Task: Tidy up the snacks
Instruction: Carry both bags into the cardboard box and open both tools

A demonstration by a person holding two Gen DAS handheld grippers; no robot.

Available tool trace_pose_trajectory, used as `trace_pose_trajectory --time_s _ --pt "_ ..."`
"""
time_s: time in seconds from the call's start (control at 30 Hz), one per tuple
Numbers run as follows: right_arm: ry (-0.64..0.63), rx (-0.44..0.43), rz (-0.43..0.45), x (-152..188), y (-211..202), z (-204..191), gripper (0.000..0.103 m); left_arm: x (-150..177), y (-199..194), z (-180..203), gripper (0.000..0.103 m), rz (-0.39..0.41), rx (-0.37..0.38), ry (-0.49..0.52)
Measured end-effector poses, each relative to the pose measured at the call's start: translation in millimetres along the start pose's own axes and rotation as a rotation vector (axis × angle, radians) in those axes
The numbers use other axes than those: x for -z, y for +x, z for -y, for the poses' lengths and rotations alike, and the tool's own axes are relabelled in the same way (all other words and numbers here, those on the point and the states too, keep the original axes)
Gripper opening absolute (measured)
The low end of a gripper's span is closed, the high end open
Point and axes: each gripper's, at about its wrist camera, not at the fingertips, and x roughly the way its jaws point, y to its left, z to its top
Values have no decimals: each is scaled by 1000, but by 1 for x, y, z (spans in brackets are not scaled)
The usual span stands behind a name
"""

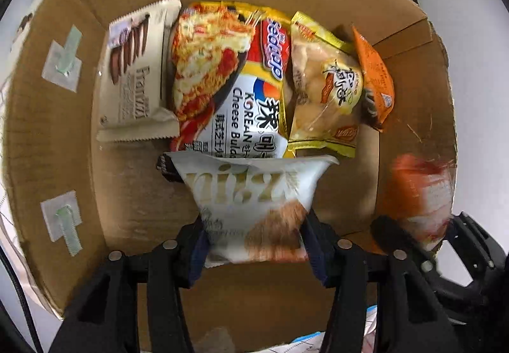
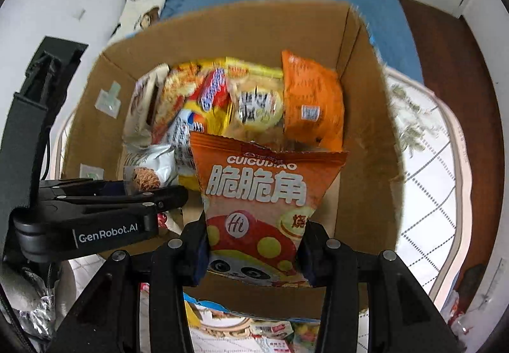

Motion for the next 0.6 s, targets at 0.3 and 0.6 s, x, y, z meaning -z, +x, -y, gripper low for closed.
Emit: trace_pose_trajectory --time_s 0.3,0.6 --pt "4 60 -9 -1 6 3 93 10 -10 -4 87 58 -39 -3" --pt "3 94 65 14 -23 -2 95 36 -44 -11 87 219 -110 -13"
